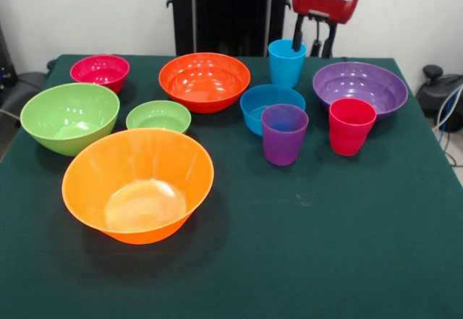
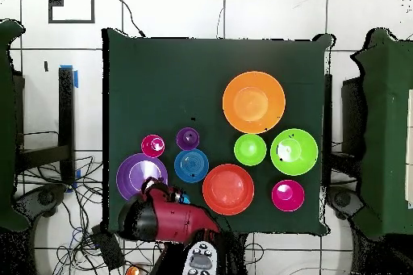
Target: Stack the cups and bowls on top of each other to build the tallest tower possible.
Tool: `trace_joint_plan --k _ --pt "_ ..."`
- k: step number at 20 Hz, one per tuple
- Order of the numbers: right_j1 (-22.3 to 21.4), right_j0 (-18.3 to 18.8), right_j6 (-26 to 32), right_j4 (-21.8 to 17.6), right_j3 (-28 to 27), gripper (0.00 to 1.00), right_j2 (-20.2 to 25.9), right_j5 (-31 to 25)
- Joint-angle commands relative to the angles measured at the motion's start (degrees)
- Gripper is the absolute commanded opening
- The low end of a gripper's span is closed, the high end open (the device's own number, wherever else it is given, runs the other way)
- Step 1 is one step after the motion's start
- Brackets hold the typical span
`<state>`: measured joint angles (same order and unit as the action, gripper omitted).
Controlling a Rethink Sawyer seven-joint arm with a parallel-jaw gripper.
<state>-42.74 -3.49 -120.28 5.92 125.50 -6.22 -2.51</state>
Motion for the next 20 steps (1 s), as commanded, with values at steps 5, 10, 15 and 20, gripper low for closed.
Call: trace_joint_plan --k 5,10,15,20 --pt "8.7 2.8 -2.6 -5.9 -8.2 1.00 2.9 3.8" --pt "10.5 3.0 -2.4 -7.3 -10.4 1.00 1.8 4.0" --pt "11.0 4.4 -2.5 -8.8 -11.7 1.00 2.2 3.9" --pt "11.3 5.7 -3.2 -9.1 -13.2 1.00 3.5 3.5"
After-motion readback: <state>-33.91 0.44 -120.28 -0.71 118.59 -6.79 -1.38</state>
